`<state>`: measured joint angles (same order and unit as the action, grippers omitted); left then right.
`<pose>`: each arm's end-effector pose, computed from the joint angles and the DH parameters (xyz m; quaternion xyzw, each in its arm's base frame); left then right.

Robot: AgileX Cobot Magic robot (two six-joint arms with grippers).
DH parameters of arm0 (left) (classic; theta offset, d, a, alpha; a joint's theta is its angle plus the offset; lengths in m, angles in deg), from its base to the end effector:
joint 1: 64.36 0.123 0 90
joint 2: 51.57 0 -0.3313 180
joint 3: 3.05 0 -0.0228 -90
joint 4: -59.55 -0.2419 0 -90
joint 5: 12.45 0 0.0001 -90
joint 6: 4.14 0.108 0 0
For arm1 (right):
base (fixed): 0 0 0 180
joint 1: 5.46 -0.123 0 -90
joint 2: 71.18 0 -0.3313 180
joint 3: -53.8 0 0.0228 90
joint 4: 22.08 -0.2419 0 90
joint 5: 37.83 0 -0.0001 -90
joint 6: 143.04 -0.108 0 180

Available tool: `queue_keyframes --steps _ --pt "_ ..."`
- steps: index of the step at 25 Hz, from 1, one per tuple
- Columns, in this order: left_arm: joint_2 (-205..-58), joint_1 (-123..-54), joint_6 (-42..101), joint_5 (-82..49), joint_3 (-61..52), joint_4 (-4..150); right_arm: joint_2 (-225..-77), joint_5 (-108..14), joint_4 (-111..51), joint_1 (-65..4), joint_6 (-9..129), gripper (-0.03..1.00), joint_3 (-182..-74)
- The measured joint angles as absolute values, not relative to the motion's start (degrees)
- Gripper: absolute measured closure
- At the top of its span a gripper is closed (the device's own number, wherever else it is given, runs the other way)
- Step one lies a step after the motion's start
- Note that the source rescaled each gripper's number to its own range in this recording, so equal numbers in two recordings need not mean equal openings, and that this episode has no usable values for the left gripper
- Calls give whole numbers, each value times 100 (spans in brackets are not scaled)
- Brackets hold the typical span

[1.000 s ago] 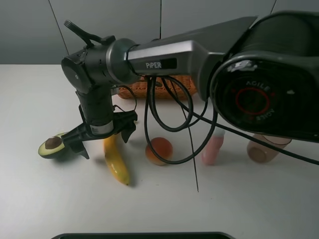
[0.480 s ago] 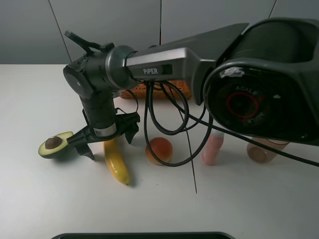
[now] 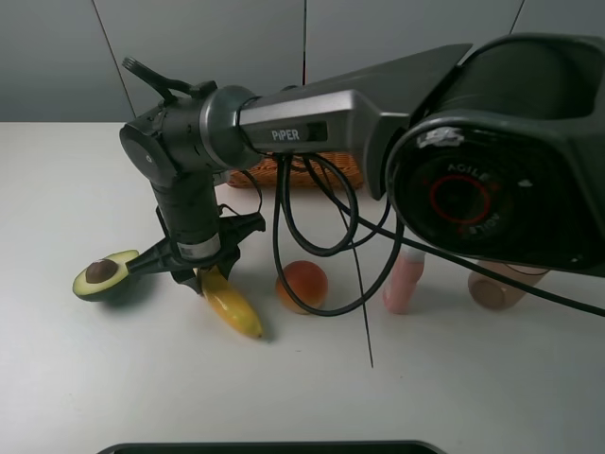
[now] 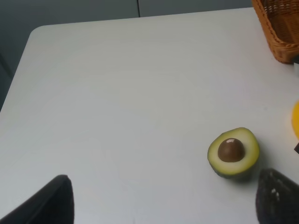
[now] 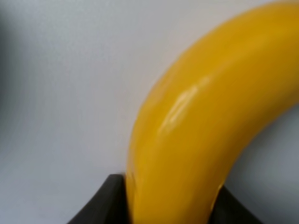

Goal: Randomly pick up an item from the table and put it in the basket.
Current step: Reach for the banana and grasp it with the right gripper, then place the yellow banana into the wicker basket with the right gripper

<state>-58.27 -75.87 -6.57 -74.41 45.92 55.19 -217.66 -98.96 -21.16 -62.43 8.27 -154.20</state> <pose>-0.0443 0.0164 0.2670 0.0656 0.8524 -0.0251 0.5182 0.2740 0.4187 0.1027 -0.2480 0.9687 -0.0029 0.0073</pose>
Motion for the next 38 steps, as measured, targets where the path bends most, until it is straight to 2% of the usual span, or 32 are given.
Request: queue_keyframes --steps 12,18,23,26,32,38 --pt "-5827 -7587 -667 -7441 4592 5519 -21754 -9908 -2153 -6243 817 97 -15420" --pt "-5827 -7587 -667 -7441 4592 5519 -21381 -9920 -2884 -6253 1105 97 -15461" --pt "-5827 -7587 -667 -7441 4592 5519 -21042 -10118 -3270 -6297 1569 97 -15930" --pt "-5827 -7587 -667 -7441 4592 5519 -20992 -10478 -3180 -6261 1837 97 -16584" --pt "-5827 -7587 -667 -7441 4592 5519 -20971 -10728 -2710 -5824 3085 97 -17623" --pt "-5827 -7587 -667 -7441 4592 5519 -20959 -10790 -2008 -5328 4785 97 -17794"
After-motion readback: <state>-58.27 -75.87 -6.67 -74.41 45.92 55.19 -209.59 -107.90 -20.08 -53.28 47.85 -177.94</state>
